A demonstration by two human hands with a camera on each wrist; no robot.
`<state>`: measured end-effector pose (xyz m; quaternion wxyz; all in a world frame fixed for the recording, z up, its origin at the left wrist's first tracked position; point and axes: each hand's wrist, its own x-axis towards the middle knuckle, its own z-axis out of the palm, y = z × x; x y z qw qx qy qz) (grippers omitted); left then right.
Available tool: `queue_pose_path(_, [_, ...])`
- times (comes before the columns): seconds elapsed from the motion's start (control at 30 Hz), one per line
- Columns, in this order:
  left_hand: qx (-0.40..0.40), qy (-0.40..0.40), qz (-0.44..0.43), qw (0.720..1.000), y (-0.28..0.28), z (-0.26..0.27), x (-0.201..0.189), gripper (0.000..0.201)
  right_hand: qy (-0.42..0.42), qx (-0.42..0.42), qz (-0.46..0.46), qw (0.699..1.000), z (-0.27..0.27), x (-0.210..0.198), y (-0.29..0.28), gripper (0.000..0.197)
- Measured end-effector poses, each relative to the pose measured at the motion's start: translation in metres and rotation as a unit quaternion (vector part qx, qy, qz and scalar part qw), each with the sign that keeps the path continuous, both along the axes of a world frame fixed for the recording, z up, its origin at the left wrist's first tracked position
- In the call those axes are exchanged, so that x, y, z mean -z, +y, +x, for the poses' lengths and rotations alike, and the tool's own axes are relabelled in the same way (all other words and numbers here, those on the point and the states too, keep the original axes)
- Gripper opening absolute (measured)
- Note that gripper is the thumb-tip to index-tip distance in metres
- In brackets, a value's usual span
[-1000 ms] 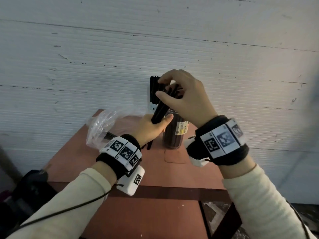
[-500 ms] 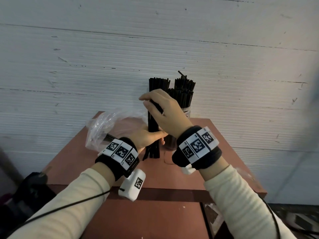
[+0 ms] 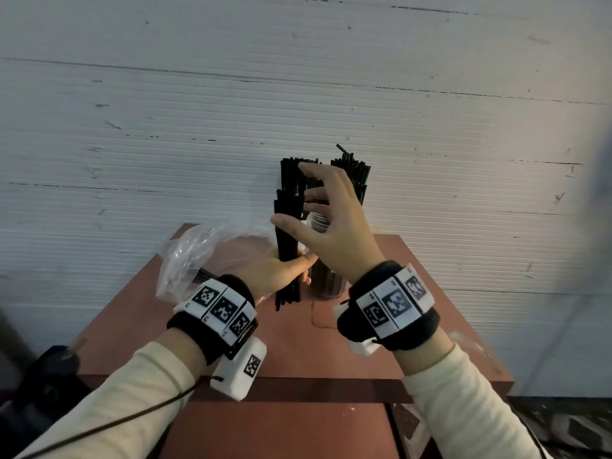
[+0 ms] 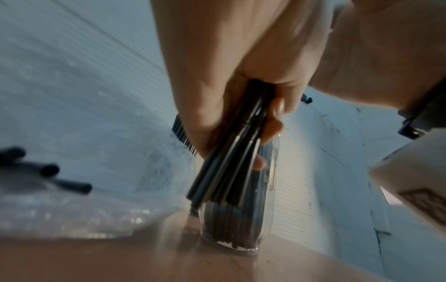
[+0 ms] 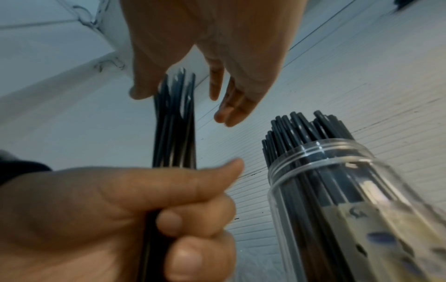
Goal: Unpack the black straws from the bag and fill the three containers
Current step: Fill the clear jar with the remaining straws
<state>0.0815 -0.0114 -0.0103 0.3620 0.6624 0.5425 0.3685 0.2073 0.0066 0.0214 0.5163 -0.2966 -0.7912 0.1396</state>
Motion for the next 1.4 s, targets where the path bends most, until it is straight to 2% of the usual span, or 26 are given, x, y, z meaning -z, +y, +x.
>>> queue_pose_path(0.1, [0.033,0.071,0.058,0.995,-0.016,0.001,-0.016,0.026,-0.052,0.014,-0.032,0.998,0.010,-0.001,0.000,0.075])
queue_pose_path(0.17, [0.061,0.107,0.087,0.989,-0.018,0.007,-0.021,0.031,-0.120,-0.002,-0.054,0.991,0.014,0.001,0.004,0.063])
queue_pose_path(0.23, [0.090,0.131,0.092,0.983,-0.016,0.012,-0.022,0.036,-0.163,-0.015,-0.049,0.985,0.015,0.008,0.008,0.041])
queue_pose_path(0.3, [0.099,0.122,0.087,0.984,-0.014,0.011,-0.020,0.034,-0.156,-0.032,-0.060,0.985,0.015,0.013,0.008,0.024])
queue_pose_path(0.37, [0.116,0.107,0.091,0.983,-0.009,0.011,-0.012,0.027,-0.133,-0.042,-0.074,0.987,0.015,0.013,0.007,0.031])
queue_pose_path(0.43, [0.122,0.068,0.089,0.986,-0.007,0.012,-0.008,0.009,-0.113,-0.037,-0.078,0.990,0.019,0.005,0.007,0.033])
queue_pose_path(0.47, [0.117,0.038,0.080,0.989,-0.002,0.012,-0.003,0.016,-0.099,-0.033,-0.080,0.991,0.023,-0.002,0.007,0.034])
queue_pose_path(0.53, [0.072,-0.040,0.083,0.993,0.011,0.012,0.006,0.050,-0.051,-0.026,-0.070,0.996,0.033,-0.021,0.010,0.034])
queue_pose_path(0.6, [0.001,-0.114,0.127,0.985,0.026,0.014,0.013,0.080,0.002,-0.013,-0.044,0.999,0.044,-0.042,0.015,0.035])
queue_pose_path(0.67, [-0.035,-0.153,0.154,0.976,0.040,0.017,0.014,0.101,0.041,0.010,-0.023,0.999,0.053,-0.062,0.022,0.035])
queue_pose_path(0.73, [-0.024,-0.159,0.148,0.976,0.055,0.023,0.010,0.115,0.082,0.032,-0.020,0.996,0.062,-0.080,0.029,0.028])
queue_pose_path(0.83, [0.037,-0.138,0.114,0.983,0.075,0.028,-0.004,0.130,0.114,0.038,-0.035,0.992,0.068,-0.098,0.038,0.019])
queue_pose_path(0.93, [0.067,-0.125,0.100,0.985,0.091,0.030,-0.012,0.117,0.090,0.055,-0.049,0.993,0.070,-0.105,0.049,0.020])
queue_pose_path(1.03, [0.058,-0.121,0.099,0.986,0.100,0.027,-0.011,0.093,0.046,0.065,-0.061,0.995,0.074,-0.106,0.058,0.023])
queue_pose_path(1.13, [0.097,-0.100,0.094,0.986,0.104,0.022,-0.009,0.072,0.013,0.068,-0.052,0.996,0.076,-0.103,0.060,0.024])
queue_pose_path(1.4, [0.165,-0.097,0.068,0.979,0.101,0.015,-0.007,0.075,-0.007,0.067,-0.036,0.997,0.076,-0.100,0.054,0.030])
